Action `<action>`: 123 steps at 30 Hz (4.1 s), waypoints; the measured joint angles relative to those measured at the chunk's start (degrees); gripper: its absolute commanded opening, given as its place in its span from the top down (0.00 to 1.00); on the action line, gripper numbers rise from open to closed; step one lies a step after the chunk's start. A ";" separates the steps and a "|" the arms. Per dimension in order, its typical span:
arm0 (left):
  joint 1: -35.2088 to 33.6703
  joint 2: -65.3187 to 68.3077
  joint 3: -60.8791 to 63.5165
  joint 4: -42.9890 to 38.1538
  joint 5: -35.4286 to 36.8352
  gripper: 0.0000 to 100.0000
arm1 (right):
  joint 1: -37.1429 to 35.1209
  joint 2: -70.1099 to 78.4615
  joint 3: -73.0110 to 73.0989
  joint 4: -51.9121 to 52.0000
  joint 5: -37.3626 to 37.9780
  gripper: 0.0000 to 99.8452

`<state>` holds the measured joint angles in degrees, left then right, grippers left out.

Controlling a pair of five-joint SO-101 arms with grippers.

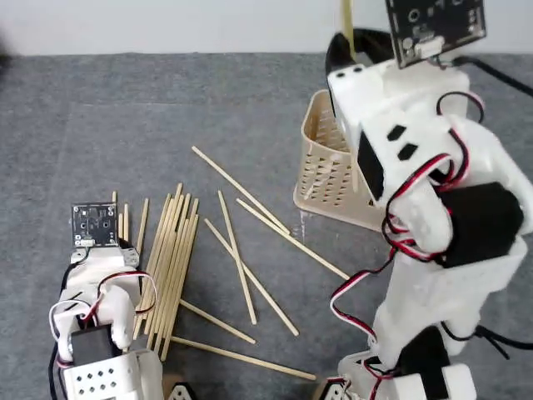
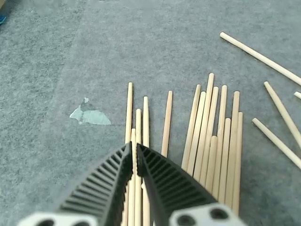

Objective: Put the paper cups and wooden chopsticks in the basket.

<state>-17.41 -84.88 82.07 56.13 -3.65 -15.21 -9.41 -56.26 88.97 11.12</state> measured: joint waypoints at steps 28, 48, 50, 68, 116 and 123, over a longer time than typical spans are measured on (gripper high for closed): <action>0.00 0.00 0.00 0.00 0.00 0.99 | -6.07 -10.81 8.18 11.43 -1.05 0.99; 0.00 0.00 0.00 0.00 0.00 0.99 | -4.48 -9.58 15.56 -17.41 -1.41 0.99; 0.00 0.00 0.00 0.00 0.00 0.99 | -2.46 -7.74 19.60 -24.97 -1.41 0.99; 0.00 0.00 0.00 0.00 0.00 0.99 | 4.92 -3.25 54.86 -60.66 -1.41 0.81; 0.00 0.00 0.00 0.00 0.00 0.99 | -26.55 22.51 62.07 -20.31 -10.99 0.79; 0.00 0.00 0.00 0.00 0.00 0.99 | -28.48 27.87 62.07 -24.53 -10.99 0.79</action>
<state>-17.41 -84.88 82.07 56.13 -3.65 -43.69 18.46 5.80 64.44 0.13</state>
